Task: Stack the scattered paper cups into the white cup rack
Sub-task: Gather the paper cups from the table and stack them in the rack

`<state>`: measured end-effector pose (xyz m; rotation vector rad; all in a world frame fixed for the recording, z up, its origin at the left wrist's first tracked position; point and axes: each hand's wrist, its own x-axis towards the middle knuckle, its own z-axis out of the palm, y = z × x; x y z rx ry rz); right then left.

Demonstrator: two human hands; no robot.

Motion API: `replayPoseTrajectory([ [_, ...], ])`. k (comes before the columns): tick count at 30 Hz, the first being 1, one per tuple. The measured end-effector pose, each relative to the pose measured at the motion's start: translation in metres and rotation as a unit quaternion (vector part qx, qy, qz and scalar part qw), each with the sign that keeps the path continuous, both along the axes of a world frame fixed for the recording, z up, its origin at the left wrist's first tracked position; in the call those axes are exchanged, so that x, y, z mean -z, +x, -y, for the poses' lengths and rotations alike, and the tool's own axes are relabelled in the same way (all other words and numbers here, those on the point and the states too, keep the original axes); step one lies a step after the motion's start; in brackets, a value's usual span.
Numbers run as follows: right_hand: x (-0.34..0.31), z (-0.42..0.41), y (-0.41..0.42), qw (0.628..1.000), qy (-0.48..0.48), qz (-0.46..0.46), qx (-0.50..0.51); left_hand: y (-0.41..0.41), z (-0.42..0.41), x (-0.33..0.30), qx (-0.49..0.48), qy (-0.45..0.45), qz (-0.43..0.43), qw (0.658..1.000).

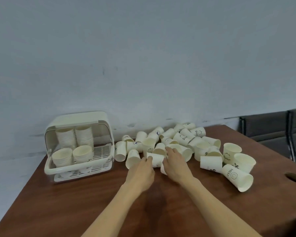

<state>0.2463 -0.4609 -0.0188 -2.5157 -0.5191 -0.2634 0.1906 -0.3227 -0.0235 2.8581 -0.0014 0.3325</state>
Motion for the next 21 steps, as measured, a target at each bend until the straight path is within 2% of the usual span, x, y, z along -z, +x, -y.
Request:
replayPoseTrajectory([
  [8, -0.001, 0.072, 0.004, 0.997, 0.009, 0.009, 0.080, 0.021, 0.059, 0.005, 0.055, 0.023, -0.011, 0.998],
  [14, 0.001, 0.133, 0.007, 0.976, 0.028, 0.005, 0.217, 0.029, 0.118, 0.011, 0.110, -0.003, -0.009, 0.994],
  [21, 0.007, 0.188, 0.014, 0.951, -0.024, -0.001, 0.310, 0.033, 0.166, 0.020, 0.162, 0.011, -0.015, 0.987],
])
